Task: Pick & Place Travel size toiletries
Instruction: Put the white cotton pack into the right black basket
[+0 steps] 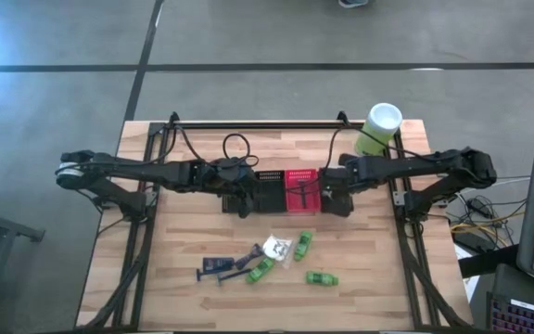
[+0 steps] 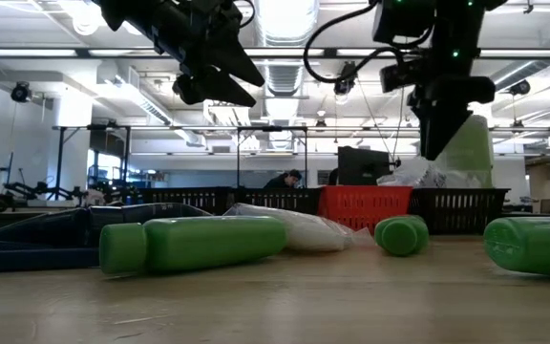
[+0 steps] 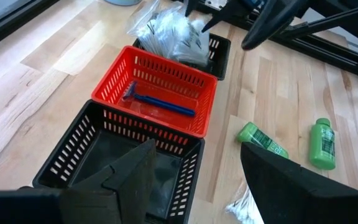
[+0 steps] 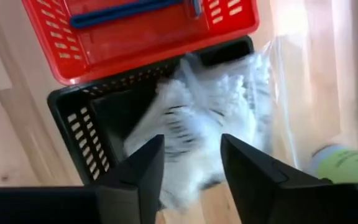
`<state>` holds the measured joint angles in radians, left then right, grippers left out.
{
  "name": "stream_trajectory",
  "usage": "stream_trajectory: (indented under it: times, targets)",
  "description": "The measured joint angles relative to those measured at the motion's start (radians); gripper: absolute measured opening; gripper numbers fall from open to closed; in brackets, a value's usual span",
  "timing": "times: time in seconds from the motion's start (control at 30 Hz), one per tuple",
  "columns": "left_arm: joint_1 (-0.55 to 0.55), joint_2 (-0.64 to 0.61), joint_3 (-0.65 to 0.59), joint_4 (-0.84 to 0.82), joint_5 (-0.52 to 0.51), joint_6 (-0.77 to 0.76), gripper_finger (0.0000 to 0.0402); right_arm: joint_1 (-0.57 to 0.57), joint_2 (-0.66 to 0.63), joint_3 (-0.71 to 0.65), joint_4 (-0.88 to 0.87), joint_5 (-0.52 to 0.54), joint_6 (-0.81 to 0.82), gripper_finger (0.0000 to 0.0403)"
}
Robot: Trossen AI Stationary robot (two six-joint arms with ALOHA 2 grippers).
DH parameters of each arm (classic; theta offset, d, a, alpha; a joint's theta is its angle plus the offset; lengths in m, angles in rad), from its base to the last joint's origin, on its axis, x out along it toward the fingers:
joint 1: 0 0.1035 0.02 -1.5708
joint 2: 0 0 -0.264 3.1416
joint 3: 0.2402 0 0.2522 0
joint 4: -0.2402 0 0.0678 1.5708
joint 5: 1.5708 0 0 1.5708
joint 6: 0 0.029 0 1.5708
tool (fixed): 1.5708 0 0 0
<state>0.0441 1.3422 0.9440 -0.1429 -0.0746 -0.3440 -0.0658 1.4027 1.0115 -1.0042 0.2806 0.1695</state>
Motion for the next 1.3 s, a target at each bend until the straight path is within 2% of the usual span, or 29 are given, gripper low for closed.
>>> stream_trajectory:
  times: [0.1,0.23,0.4,0.47,0.63,0.77,0.9,1.03,1.3]
  targets:
    - [0.0,0.0,0.0,-0.002,0.0,-0.001,0.0241,-0.001,-0.003,0.013,-0.051,-0.019,-0.001,0.0172]
    - [0.0,0.0,0.0,-0.004,-0.003,-0.001,0.0241,0.001,0.002,0.006,-0.118,-0.118,0.004,0.019]
    - [0.0,0.0,0.0,-0.004,-0.003,-0.001,0.0241,0.026,-0.018,0.002,-0.151,-0.13,0.017,0.02]
    - [0.0,0.0,0.0,-0.004,-0.003,-0.001,0.0241,0.037,-0.038,0.013,-0.147,-0.16,0.019,0.0193]
    - [0.0,0.0,0.0,-0.004,-0.003,-0.001,0.0241,0.036,-0.032,-0.006,-0.129,-0.362,0.013,0.0143]
    - [0.0,0.0,0.0,-0.003,-0.003,-0.001,0.0241,0.037,0.017,-0.038,-0.083,-0.356,-0.032,0.0095]
    - [0.0,0.0,0.0,-0.007,-0.003,-0.001,0.0241,0.037,0.069,-0.039,-0.021,-0.262,-0.05,0.0053]
    - [-0.002,0.0,0.0,-0.008,-0.003,-0.004,0.0241,0.035,0.088,-0.031,-0.026,-0.243,-0.064,0.002]
    - [-0.002,0.0,0.0,-0.011,-0.003,-0.005,0.0241,0.015,0.088,-0.105,-0.008,-0.212,-0.068,0.0012]
